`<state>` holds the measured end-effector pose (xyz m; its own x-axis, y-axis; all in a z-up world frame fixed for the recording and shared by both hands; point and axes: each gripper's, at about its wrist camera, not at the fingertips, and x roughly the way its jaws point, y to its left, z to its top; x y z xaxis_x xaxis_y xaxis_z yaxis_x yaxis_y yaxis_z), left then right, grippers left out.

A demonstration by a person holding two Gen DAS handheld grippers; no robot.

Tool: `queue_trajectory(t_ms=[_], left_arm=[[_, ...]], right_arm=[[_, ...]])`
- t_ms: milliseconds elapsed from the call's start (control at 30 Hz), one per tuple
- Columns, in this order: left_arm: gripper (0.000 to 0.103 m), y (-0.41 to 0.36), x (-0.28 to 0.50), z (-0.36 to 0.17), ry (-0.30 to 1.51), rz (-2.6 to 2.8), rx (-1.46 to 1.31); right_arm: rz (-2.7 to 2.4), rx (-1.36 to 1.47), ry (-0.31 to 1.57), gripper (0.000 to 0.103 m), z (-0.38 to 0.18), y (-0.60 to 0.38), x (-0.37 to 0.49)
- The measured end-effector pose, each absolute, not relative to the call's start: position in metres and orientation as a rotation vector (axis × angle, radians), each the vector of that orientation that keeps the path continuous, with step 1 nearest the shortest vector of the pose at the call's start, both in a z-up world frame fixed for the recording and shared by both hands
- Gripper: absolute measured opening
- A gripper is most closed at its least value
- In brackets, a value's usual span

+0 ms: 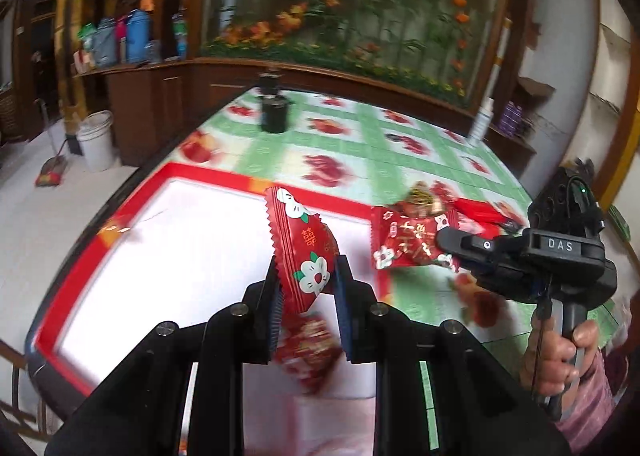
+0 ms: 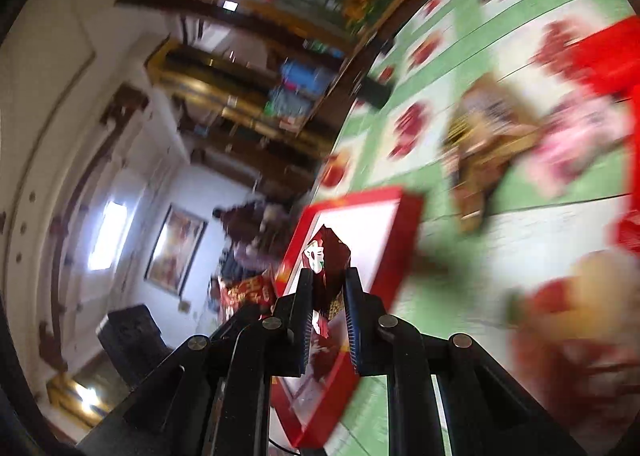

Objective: Organize snacks
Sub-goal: 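Carry both red packets toward the white tray, then drop the red packets into the tray by opening both tools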

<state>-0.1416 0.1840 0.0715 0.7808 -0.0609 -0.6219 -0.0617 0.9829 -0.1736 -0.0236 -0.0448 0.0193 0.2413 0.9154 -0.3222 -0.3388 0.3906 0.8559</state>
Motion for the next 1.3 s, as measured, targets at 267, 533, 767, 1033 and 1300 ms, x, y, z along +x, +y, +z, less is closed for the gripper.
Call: queue_trajectory(t_ms=[267,533,767,1033,1300], left_arm=[[0.021,0.222,-0.155,0.054,0.696,0.079,-0.232],[0.023,0.225,-0.158,0.043,0.732,0.124,-0.203],[0.046,0.228,-0.162,0.05,0.694,0.191,-0.181],[0.06,0.225,-0.165,0.063,0.654,0.2,-0.16],[0.06,0.192,-0.157,0.062,0.697,0.126,-0.093]], right_arm=[[1.038,0.645,0.995,0.014,0.018,0.022,-0.033],[1.053,0.534,1.008,0.016,0.022,0.047,-0.043],[1.068,0.544,1.001,0.02,0.025,0.039,-0.046],[1.022,0.603,0.963,0.033,0.028,0.012,-0.044],[0.933,0.655,0.898,0.04,0.033,-0.045,-0.04]])
